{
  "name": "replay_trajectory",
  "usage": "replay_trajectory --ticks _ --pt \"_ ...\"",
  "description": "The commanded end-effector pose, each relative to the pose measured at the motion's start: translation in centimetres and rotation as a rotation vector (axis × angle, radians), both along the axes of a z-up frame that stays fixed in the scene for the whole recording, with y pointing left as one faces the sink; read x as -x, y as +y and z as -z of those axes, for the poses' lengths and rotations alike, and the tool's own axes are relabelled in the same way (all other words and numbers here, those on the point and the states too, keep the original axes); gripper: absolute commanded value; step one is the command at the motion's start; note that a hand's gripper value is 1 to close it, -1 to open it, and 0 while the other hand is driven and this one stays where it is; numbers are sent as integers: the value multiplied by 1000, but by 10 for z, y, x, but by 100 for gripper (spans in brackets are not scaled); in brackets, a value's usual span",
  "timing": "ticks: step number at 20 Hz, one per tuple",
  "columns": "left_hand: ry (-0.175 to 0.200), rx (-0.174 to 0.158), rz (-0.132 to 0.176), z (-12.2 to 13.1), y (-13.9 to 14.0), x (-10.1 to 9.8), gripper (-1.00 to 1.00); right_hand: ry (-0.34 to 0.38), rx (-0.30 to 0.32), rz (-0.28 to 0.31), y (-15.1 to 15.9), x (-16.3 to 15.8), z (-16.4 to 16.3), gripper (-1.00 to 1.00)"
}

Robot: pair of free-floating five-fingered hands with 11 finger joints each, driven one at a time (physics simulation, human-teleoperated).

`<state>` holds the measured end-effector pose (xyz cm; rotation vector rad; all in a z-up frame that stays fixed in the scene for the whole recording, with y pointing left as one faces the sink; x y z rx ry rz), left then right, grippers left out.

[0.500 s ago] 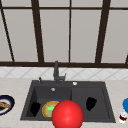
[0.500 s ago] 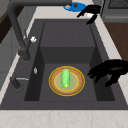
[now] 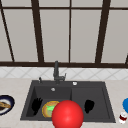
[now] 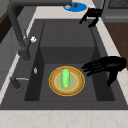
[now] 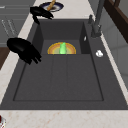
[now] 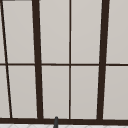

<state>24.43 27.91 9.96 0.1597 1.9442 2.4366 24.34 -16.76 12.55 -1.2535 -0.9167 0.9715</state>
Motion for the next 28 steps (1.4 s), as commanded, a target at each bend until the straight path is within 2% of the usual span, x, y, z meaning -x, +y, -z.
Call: replay_trajectory --ticks 1,2,3,4,6,11,13,15,17,23,28 --pt "65 0 -6 -3 -1 -9 -100 0 0 0 0 0 0 0" --pt "39 0 -14 -2 -2 -6 -100 0 0 0 0 0 0 0" --pt "10 -1 0 -2 -1 -4 -100 0 -1 0 0 0 0 0" --pt "12 -1 0 -3 -1 -5 -100 0 -1 0 0 0 0 0" --pt "51 -2 0 -5 -4 -9 -100 0 -1 0 0 0 0 0" --pt "101 -9 -3 -11 -11 -16 -100 -1 -2 1 0 0 0 0" --pt "123 -2 -6 -12 -10 -21 -100 -1 -2 1 0 0 0 0" --pt "101 -2 -8 -12 -9 -22 -100 -1 -2 1 0 0 0 0" --pt "55 -2 -8 -11 -9 -19 -100 -1 -2 1 0 0 0 0" --pt "98 -2 -23 -12 -19 -29 -100 -1 -2 1 0 0 0 0" --pt "103 -3 -23 -17 -32 -34 -100 -1 -2 1 0 0 0 0"
